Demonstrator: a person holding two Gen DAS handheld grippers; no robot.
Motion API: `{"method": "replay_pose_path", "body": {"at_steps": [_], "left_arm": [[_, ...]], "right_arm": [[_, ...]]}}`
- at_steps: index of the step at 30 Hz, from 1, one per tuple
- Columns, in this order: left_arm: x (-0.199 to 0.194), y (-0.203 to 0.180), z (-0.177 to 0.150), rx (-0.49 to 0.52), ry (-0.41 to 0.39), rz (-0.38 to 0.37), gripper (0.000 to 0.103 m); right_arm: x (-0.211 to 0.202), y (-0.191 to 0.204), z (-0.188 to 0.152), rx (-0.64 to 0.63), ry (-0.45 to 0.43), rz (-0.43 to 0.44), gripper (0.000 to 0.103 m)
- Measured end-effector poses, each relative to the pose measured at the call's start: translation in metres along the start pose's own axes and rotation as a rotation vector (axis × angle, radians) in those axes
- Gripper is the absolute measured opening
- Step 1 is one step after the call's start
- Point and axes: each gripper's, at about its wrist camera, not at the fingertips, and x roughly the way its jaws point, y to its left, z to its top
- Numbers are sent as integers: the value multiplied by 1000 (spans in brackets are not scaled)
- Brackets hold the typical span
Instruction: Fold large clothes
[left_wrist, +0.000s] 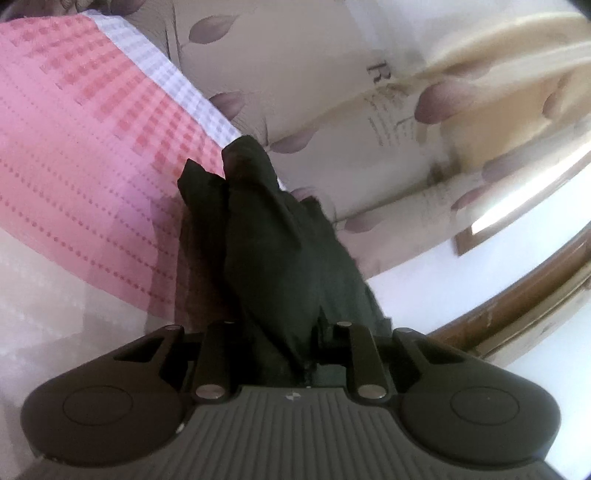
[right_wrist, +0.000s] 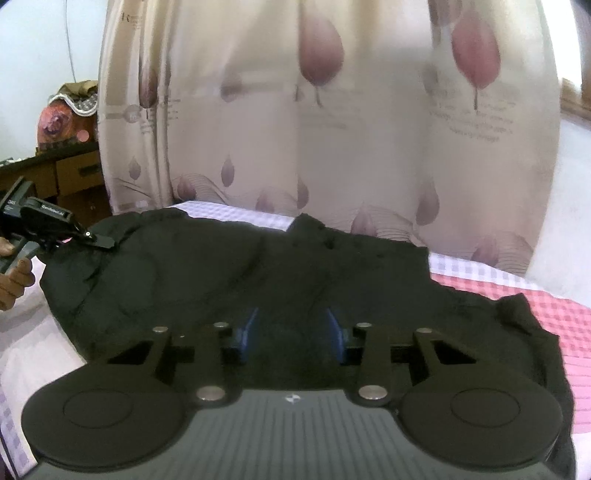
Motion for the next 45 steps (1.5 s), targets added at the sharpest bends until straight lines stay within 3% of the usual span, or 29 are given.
{"method": "replay_pose_path", "body": {"at_steps": [1, 2, 3, 4, 6, 8, 11, 13, 14, 15, 18, 20, 22, 26, 29, 35, 38, 43, 45], "left_arm": [[1, 3, 1, -8, 11, 3, 27], [2, 5, 3, -11, 23, 11, 37], [4, 10, 5, -18, 43, 10, 55], [5, 14, 5, -32, 49, 7, 65], [5, 21, 6, -52, 51, 4, 103], [10, 24, 8, -43, 74, -14, 102], [23, 15, 8, 78, 144, 19, 99], [32, 4, 1, 173, 168, 54, 85], [37, 0, -3, 206, 175, 74, 60], [40, -2, -7, 213, 175, 94, 52], [28, 4, -11, 58, 89, 28, 35], [19, -6, -14, 38, 42, 8, 33], [13, -28, -17, 49, 27, 11, 32], [7, -86, -16, 43, 17, -28, 31], [18, -154, -18, 132, 43, -66, 31], [104, -262, -41, 250, 167, -167, 31], [157, -290, -58, 279, 222, -228, 31], [238, -289, -99, 267, 325, -302, 29], [257, -285, -117, 313, 329, -294, 31]], "right_arm": [[3, 2, 1, -12, 2, 8, 39], [7, 5, 1, -30, 3, 10, 39], [10, 7, 1, -42, 5, 7, 39], [13, 8, 1, -45, 10, 10, 39], [15, 6, -1, -25, 20, 23, 39], [13, 5, -2, -20, 22, 24, 39], [8, 3, -3, -28, 14, 28, 39], [10, 2, -2, -36, 18, 16, 39], [11, 1, -2, -37, 19, 12, 39], [13, 0, -2, -31, 17, 12, 39], [19, 0, -3, -12, 10, 38, 39], [27, 6, -6, -35, 21, 61, 29], [39, 12, -10, -65, 59, 71, 12], [61, 11, -17, 1, 103, 82, 9], [68, 5, -23, 106, 100, 125, 9], [71, -36, -33, 426, 88, 259, 8], [44, -69, -44, 568, 31, 291, 8], [-40, -143, -80, 741, -103, 203, 11], [-75, -174, -96, 810, -155, 179, 12]]}}
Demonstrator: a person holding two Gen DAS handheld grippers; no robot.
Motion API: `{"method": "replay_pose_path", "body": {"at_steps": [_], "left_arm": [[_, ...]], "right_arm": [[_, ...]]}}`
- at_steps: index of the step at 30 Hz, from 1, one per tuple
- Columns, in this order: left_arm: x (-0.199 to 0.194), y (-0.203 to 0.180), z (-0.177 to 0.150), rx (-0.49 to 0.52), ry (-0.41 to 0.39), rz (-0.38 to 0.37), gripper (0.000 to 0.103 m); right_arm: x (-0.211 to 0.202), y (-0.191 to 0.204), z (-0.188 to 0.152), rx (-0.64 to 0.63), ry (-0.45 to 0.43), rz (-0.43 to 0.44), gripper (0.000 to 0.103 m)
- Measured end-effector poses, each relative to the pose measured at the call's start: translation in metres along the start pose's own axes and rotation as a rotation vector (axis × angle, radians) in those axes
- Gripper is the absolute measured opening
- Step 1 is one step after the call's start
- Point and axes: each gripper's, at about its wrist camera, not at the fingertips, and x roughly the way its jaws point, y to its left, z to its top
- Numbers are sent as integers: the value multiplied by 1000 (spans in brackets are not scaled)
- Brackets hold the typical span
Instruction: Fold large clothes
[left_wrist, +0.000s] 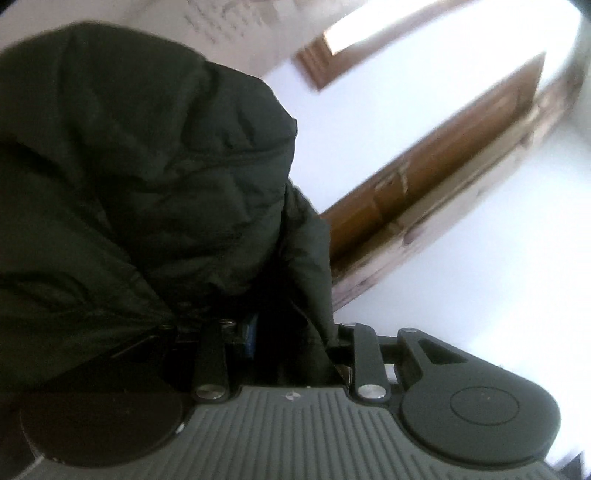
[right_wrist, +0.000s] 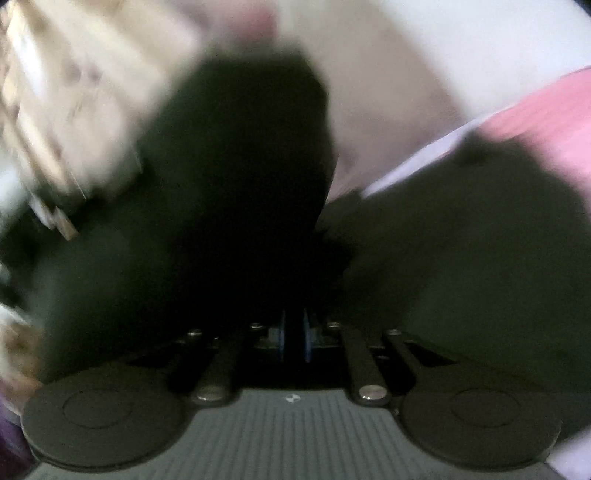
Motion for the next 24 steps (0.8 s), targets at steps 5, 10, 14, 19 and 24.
{"method": "replay_pose_path", "body": {"at_steps": [5, 10, 14, 19, 24], "left_arm": [[21, 5, -23, 73, -65, -62, 73], [24, -9, -51, 157, -146, -70, 87], [9, -17, -65, 180, -236, -56, 94], [-49, -21, -96, 95, -469, 17, 101], [-71, -2, -115, 60, -451, 92, 101]], "right_arm": [[-52, -40, 27, 160, -86, 20, 49], [-27, -36, 53, 207, 7, 85, 95], [-1, -31, 66, 231, 88, 82, 95], [25, -2, 75, 123, 147, 42, 95], [37, 1, 82, 151, 184, 47, 95]]}}
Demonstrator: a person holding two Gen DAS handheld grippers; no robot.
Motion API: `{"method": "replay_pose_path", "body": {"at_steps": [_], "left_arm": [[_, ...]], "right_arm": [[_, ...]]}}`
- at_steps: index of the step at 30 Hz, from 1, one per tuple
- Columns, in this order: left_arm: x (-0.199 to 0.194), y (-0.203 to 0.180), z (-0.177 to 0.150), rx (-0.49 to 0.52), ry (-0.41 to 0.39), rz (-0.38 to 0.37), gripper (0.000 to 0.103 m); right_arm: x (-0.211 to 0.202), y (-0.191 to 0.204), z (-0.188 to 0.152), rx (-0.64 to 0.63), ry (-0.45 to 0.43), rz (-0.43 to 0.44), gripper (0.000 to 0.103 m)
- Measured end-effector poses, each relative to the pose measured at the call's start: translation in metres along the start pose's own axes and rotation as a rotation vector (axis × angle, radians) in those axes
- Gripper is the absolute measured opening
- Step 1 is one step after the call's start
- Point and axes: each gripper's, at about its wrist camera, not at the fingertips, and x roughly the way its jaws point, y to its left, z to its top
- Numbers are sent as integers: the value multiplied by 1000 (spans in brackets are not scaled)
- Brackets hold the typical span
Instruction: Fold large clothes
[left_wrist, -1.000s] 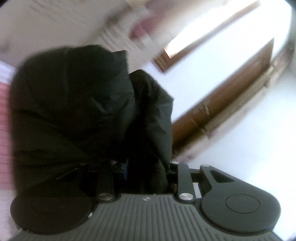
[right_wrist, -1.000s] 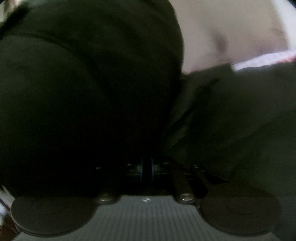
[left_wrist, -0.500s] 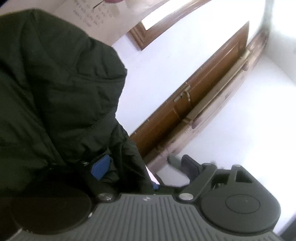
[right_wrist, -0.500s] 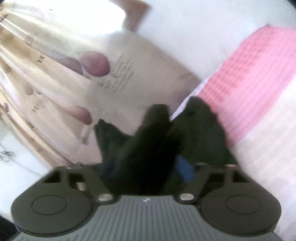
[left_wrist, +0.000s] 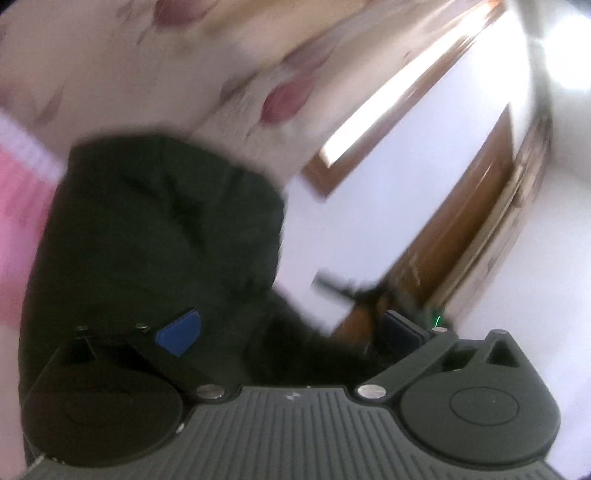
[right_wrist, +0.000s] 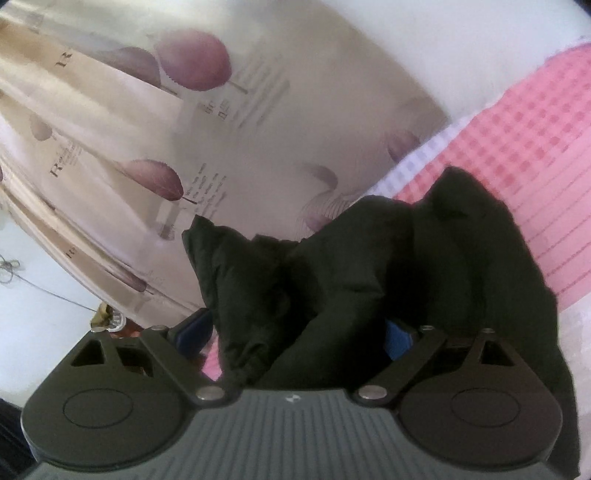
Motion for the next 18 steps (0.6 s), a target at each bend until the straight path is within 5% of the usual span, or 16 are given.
{"method": "replay_pose_path", "body": {"at_steps": [6, 11, 13, 18], "left_arm": [[31, -16, -29, 113, 134, -104, 101], [45, -8, -45, 145, 133, -116, 101], [42, -5, -48, 165, 122, -98, 101], [-15, -9, -49, 186, 80, -21, 103]], "right_arm": [[32, 37, 9, -66, 152, -67, 98], [77, 83, 2, -340, 279, -262, 98], [94, 88, -9, -491, 319, -354, 48], [97, 95, -21, -703, 307, -377, 28]]}}
